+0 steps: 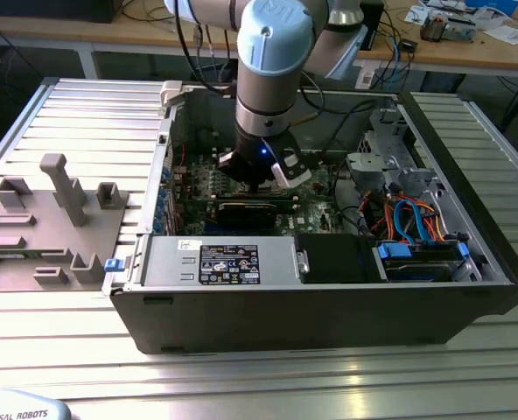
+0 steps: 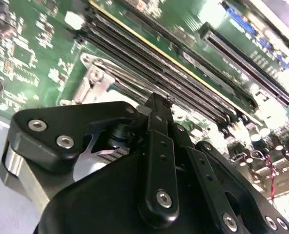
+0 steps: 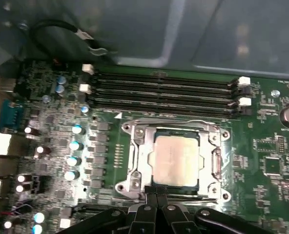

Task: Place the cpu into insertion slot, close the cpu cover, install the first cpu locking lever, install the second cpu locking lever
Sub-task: 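Install the second cpu locking lever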

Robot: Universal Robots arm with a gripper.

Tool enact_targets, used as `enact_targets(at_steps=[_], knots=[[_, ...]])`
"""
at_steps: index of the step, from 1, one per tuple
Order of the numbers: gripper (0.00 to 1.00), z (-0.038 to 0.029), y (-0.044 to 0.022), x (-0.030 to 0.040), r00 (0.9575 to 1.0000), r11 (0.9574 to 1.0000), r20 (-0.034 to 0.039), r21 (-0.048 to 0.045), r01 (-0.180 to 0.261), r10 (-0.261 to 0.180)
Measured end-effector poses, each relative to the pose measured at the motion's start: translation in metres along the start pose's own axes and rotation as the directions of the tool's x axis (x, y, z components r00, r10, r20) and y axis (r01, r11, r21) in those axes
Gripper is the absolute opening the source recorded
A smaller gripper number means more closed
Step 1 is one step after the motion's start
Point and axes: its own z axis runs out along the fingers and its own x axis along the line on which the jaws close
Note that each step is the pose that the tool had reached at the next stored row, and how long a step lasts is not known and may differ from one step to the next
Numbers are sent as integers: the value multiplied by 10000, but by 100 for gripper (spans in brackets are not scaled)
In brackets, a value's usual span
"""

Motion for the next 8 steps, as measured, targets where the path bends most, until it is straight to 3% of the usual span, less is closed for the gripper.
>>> enact_targets(at_steps=[1,3,4,6,8], knots=[[11,7,31,-31,10000,9999,-28,146,-6,6],[11,19,92,-55,10000,9994,-59,341,-11,13],[11,34,167,-65,10000,9986,-78,524,-10,14],[11,58,287,-81,9999,9970,-103,770,-13,21],[11,70,347,-107,9999,9960,-140,892,-16,28]])
